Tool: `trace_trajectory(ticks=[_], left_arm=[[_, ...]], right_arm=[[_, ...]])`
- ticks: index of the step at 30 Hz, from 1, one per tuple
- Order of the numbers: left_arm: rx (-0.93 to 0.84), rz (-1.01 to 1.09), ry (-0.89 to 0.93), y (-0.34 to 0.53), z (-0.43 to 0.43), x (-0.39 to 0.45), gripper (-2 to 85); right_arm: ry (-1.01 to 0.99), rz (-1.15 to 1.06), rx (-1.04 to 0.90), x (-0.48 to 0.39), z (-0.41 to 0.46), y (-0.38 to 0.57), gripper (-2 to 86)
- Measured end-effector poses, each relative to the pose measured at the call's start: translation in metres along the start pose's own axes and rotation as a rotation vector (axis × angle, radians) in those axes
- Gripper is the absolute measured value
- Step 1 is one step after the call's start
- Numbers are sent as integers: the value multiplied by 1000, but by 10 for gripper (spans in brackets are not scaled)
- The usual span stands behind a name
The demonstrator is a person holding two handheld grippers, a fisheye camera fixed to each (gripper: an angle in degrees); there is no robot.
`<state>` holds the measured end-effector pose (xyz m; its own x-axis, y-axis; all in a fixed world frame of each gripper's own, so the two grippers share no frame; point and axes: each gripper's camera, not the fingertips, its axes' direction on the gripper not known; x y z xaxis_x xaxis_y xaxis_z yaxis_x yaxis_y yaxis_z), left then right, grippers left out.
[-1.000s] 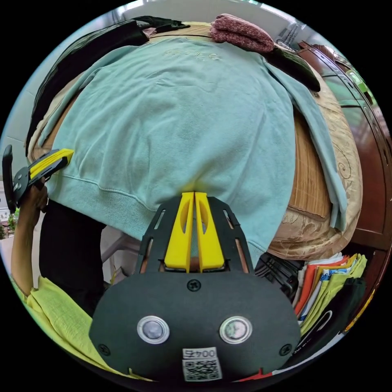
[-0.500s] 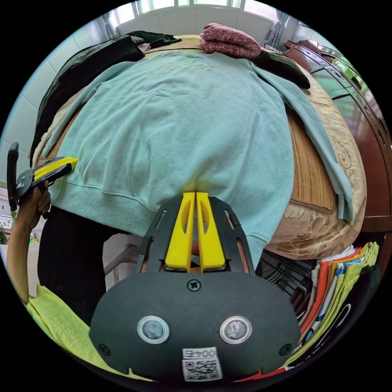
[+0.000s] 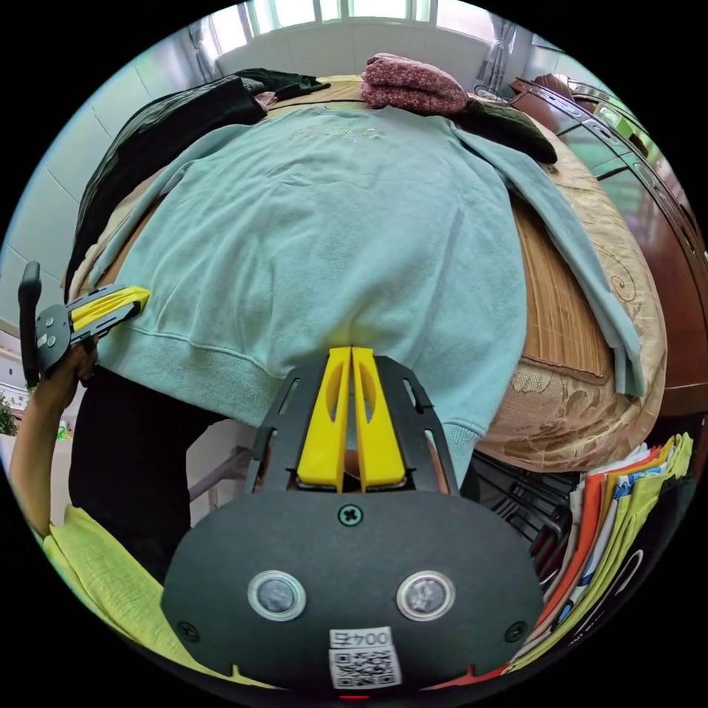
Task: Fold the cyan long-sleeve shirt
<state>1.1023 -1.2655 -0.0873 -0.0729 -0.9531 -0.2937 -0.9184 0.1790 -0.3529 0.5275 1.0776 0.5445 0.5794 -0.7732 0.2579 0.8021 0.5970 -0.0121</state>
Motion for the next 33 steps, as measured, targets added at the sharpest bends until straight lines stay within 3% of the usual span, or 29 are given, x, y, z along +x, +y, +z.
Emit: trace_trajectory(ticks=[6, 9, 15, 19, 22, 27, 29, 33], left_arm=[[17, 20, -17, -2, -1, -8, 3], [18, -71, 36, -6, -6, -34, 5], [93, -174, 275, -35, -5, -100, 31], [151, -166, 423, -74, -3, -109, 81], [197, -63, 427, -108, -5, -86, 111], [97, 144, 370, -148, 24, -43, 124], [27, 174, 399, -148, 45, -34, 125], [158, 126, 331, -125, 44, -37, 122]], right_arm=[[-48, 34, 2, 31, -1, -1, 13], [-121, 87, 79, 60, -15, 0, 63], [-442, 111, 169, 128, -20, -47, 159], [-566, 102, 192, 171, -10, -96, 156], [-502, 88, 217, 199, -17, -121, 131], [-291, 254, 274, 269, -22, -128, 158], [-320, 272, 247, 292, -15, -128, 164], [-461, 252, 203, 316, 4, -132, 160]])
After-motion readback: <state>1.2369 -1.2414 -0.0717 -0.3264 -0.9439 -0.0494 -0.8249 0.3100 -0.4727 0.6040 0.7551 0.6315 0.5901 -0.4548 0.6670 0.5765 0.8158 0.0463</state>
